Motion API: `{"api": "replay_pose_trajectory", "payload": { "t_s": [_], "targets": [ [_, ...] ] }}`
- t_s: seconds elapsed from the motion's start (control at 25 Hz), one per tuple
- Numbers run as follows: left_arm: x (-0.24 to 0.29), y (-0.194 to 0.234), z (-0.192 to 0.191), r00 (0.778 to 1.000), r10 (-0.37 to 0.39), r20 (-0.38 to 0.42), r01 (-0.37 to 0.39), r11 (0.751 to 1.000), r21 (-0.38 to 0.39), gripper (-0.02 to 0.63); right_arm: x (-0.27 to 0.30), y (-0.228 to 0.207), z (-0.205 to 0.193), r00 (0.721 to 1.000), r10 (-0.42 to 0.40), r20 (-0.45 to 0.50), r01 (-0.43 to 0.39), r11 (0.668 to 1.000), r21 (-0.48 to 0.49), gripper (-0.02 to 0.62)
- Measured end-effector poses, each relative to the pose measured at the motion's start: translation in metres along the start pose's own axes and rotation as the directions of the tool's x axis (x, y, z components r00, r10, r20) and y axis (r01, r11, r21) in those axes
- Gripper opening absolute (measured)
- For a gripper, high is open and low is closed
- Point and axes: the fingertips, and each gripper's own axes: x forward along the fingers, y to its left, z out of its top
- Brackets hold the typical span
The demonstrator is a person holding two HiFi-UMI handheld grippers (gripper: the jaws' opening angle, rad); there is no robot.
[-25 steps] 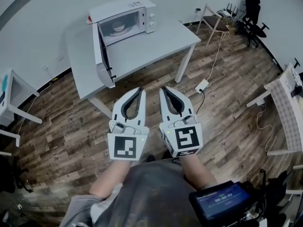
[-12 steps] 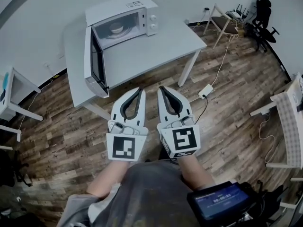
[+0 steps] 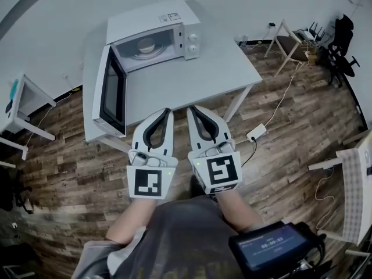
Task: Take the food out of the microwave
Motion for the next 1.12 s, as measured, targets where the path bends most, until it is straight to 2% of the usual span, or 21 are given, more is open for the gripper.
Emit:
{"api": "replay_pose_trajectory", "payload": {
  "t_s": [0.24, 0.48, 0.84, 1.12],
  "targets": [
    [0.039, 0.000, 0.004, 0.998, 0.069, -0.008, -0.069, 0.997, 0.030, 0.008, 0.025, -0.031, 0.000, 0.997, 0.082, 0.004, -0.082, 0.997, 0.009, 0.008],
    [0.046, 0.012, 0.004, 0.992, 0.125, -0.029, -0.122, 0.990, 0.076, 0.008, 0.048, -0.024, -0.001, 0.986, 0.164, 0.004, -0.164, 0.986, 0.031, 0.008],
    [0.061, 0.047, -0.030, 0.973, 0.218, -0.079, -0.217, 0.976, 0.023, 0.008, 0.095, -0.027, -0.026, 0.974, 0.225, -0.027, -0.224, 0.974, 0.045, 0.008],
    [0.090, 0.077, -0.051, 0.966, 0.243, -0.084, -0.244, 0.970, 0.001, 0.008, 0.137, -0.035, -0.038, 0.969, 0.244, -0.048, -0.243, 0.970, 0.030, 0.008]
  ]
}}
